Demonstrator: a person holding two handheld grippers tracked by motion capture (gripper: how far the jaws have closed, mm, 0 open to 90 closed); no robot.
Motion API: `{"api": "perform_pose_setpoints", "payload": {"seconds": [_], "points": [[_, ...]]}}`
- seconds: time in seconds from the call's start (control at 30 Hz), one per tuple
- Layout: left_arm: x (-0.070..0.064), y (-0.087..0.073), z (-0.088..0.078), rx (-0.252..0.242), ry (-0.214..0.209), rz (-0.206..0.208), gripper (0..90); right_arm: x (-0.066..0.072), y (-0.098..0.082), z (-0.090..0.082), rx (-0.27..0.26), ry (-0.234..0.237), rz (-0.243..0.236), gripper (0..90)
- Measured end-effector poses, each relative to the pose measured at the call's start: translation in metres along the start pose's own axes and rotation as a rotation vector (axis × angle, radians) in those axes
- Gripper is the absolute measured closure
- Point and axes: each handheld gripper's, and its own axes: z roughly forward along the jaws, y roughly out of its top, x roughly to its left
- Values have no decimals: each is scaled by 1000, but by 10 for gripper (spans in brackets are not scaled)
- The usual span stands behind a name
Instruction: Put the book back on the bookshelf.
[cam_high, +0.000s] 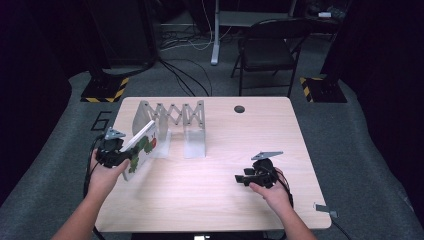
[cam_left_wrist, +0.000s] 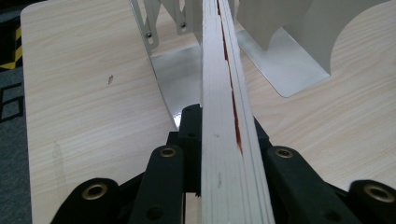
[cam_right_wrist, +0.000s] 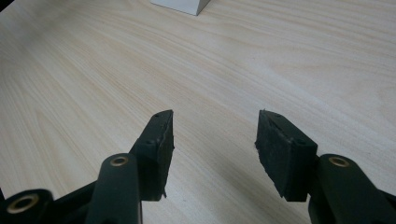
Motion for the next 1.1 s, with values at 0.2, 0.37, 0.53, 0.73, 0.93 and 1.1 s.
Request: {"api": "perform_pose_setpoints", "payload": {"seconds": [0.2, 0.37, 0.53, 0.73, 0.93, 1.1], "points": [[2, 5, 12, 2, 28, -14, 760, 0, 0, 0, 0, -1, -3, 465], [3, 7, 18, -6, 47, -31, 759, -1, 0, -1, -1, 2, -5, 465], [3, 8, 23, -6, 52, -38, 760, -1, 0, -1, -3, 2, -5, 465], [3, 9, 27, -9, 55, -45, 760, 0, 0, -1, -3, 2, -5, 465], [2, 9, 32, -10, 63, -49, 760, 0, 0, -1, -3, 2, -5, 465], [1, 10, 36, -8, 65, -53, 760, 0, 0, -1, -2, 0, -3, 465]]}}
